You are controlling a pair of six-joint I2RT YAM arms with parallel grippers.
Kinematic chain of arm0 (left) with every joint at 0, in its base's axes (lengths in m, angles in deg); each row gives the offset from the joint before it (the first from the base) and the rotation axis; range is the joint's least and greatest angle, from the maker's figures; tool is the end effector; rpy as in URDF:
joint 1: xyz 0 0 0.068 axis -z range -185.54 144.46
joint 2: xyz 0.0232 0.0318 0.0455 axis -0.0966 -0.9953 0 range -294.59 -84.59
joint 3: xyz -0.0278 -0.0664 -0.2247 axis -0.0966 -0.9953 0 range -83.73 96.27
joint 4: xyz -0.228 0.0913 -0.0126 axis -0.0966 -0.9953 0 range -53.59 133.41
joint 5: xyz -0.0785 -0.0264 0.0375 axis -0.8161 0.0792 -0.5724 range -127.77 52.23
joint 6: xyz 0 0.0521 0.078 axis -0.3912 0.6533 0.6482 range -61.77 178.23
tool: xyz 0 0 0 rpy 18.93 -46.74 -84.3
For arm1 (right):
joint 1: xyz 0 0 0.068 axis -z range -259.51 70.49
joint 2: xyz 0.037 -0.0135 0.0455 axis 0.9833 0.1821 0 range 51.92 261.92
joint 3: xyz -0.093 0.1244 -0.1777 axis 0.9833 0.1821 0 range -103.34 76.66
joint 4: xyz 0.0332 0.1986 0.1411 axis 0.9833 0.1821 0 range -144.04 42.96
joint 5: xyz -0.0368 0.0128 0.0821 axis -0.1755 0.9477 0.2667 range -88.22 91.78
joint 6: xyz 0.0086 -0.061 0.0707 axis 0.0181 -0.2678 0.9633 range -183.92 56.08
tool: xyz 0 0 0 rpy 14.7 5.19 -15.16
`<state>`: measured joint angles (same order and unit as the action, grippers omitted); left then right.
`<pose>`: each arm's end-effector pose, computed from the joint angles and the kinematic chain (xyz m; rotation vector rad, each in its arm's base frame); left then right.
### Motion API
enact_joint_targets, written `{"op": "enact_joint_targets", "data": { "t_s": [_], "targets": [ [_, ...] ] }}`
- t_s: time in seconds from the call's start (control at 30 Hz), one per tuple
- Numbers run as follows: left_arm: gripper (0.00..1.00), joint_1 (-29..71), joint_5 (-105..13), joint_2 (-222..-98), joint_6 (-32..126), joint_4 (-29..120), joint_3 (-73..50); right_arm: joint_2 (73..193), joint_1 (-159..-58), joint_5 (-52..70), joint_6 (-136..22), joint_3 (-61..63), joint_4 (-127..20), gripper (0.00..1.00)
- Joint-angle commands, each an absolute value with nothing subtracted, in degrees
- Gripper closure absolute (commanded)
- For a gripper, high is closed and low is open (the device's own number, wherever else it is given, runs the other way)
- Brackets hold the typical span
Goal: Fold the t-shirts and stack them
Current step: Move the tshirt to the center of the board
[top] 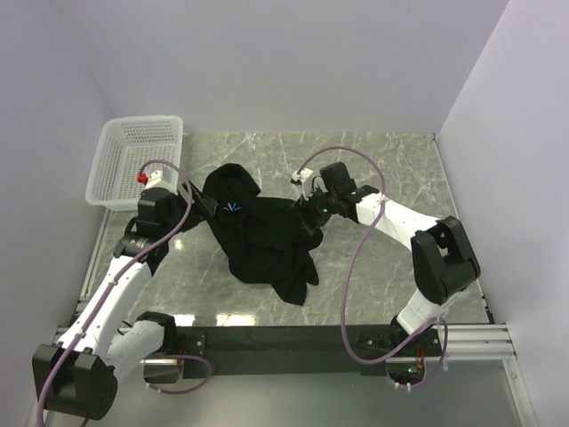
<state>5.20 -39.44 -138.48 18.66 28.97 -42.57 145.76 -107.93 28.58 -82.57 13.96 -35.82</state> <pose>0.2590 -0.0515 0.2317 -0.5033 2.0331 -0.5716 0.2975 0.2044 0.1585 -1.1526 2.1159 0.6455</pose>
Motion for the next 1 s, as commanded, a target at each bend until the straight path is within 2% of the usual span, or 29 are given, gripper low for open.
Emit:
{"op": "enact_joint_targets", "data": {
  "t_s": [0.0,0.17,0.37,0.43,0.47,0.53,0.57,0.63,0.83,0.97],
  "targets": [
    [0.12,5.4,-39.2,-136.5,16.4,30.9,-44.1,147.7,-109.0,26.4,-73.5,10.4,-40.2,0.19],
    [0.12,5.4,-39.3,-135.9,15.8,31.4,-45.4,150.6,-109.4,26.6,-66.8,8.8,-41.3,0.22],
    [0.12,5.4,-39.4,-136.5,16.1,31.1,-45.2,152.6,-109.7,26.2,-61.4,7.5,-40.7,0.34],
    [0.12,5.3,-39.5,-136.6,16.1,31.1,-45.2,153.1,-109.7,26.0,-60.5,7.1,-40.3,0.46],
    [0.12,5.4,-39.4,-136.7,16.1,31.1,-45.2,153.1,-109.7,26.2,-60.4,7.0,-40.2,0.60],
    [0.12,5.4,-39.4,-136.6,16.2,31.1,-45.3,152.5,-109.7,25.4,-60.1,6.7,-39.7,0.76],
    [0.12,5.4,-39.4,-136.6,16.4,31.0,-45.3,152.0,-109.7,24.7,-60.0,6.5,-39.5,0.90],
    [0.12,5.3,-39.2,-136.6,16.6,30.7,-45.2,150.0,-109.5,21.9,-60.5,6.2,-38.7,0.98],
    [0.12,5.4,-39.3,-136.2,17.4,30.7,-45.6,142.4,-104.4,14.7,-62.2,4.8,-38.4,1.00],
    [0.12,5.4,-39.8,-136.5,17.7,31.4,-45.9,143.9,-97.9,10.8,-59.5,-0.1,-39.6,1.00]
  ]
}}
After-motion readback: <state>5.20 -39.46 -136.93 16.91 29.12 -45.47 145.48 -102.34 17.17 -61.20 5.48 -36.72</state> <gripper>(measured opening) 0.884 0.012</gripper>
